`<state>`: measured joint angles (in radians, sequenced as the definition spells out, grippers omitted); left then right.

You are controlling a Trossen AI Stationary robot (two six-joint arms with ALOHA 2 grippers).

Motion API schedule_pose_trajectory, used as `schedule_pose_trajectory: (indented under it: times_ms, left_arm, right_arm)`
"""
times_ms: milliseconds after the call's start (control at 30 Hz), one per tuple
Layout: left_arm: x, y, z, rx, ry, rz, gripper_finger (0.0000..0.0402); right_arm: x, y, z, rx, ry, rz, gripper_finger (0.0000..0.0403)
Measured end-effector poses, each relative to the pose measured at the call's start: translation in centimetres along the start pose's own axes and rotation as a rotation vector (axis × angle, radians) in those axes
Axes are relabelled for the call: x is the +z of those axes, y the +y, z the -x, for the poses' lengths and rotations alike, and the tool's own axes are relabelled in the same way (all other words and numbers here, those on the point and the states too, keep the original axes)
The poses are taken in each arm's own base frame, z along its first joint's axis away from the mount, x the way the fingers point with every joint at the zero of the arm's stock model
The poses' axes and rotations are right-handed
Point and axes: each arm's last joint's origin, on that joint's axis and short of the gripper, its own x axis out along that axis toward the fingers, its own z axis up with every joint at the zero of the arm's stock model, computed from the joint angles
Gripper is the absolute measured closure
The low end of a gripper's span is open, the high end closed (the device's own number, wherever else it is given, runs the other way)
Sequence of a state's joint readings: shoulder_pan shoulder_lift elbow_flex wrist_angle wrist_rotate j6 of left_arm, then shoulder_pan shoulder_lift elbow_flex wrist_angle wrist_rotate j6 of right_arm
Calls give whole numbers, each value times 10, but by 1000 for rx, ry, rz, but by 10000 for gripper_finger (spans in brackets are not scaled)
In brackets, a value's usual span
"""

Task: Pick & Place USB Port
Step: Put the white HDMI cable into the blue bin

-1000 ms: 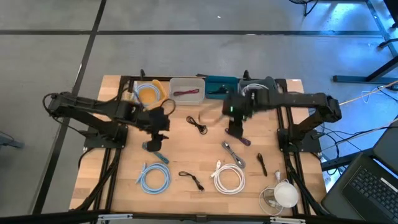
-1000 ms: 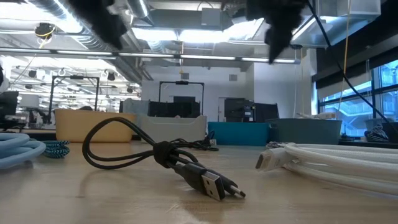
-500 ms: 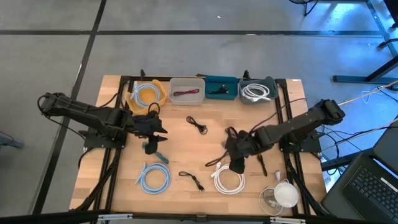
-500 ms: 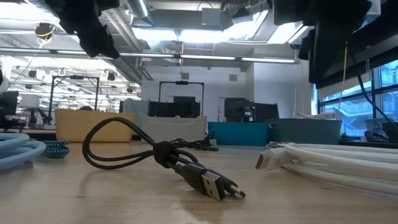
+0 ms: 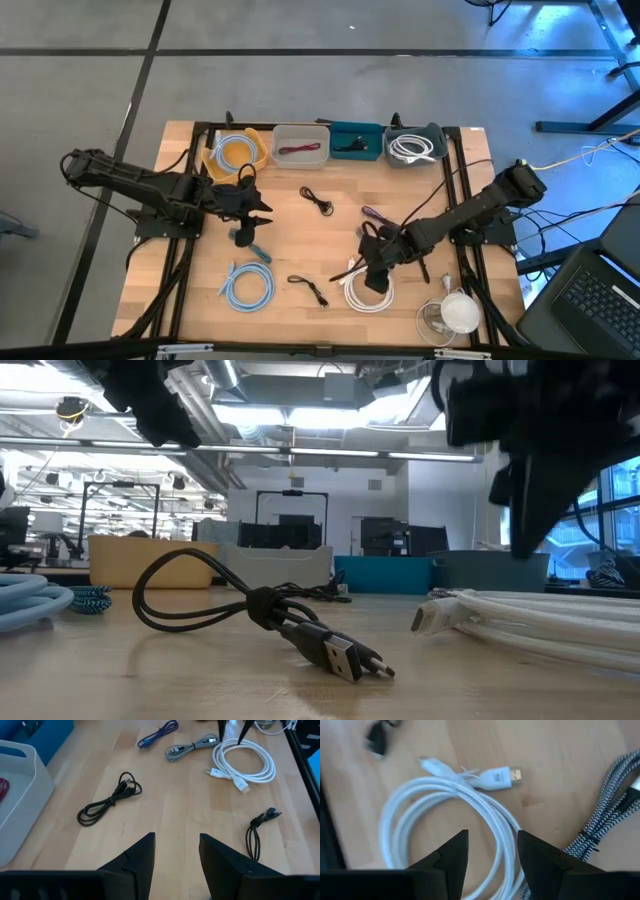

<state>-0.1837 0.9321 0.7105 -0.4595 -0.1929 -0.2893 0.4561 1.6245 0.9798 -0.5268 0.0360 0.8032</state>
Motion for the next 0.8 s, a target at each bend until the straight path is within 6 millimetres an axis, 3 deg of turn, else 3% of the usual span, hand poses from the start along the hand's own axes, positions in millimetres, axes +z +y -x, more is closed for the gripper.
schedule_pose_trajectory:
  times_ms: [267,433,533,667,800]
  left_arm:
    - [0,0,0,0,4,1,258]
    - [-1,0,0,1,7,2,258]
    - [-1,0,0,0,8,2,258]
    - [-1,0,0,0,8,2,258]
    - [-1,0,0,-1,8,2,258]
  right_arm:
    - [-4,-1,-37,-47,66,45,231]
    - [-4,-1,-47,-49,78,41,241]
    - [-3,-2,-46,-56,70,25,278]
    - [0,-4,-44,-56,62,15,371]
    - [2,-6,-40,-78,75,7,387]
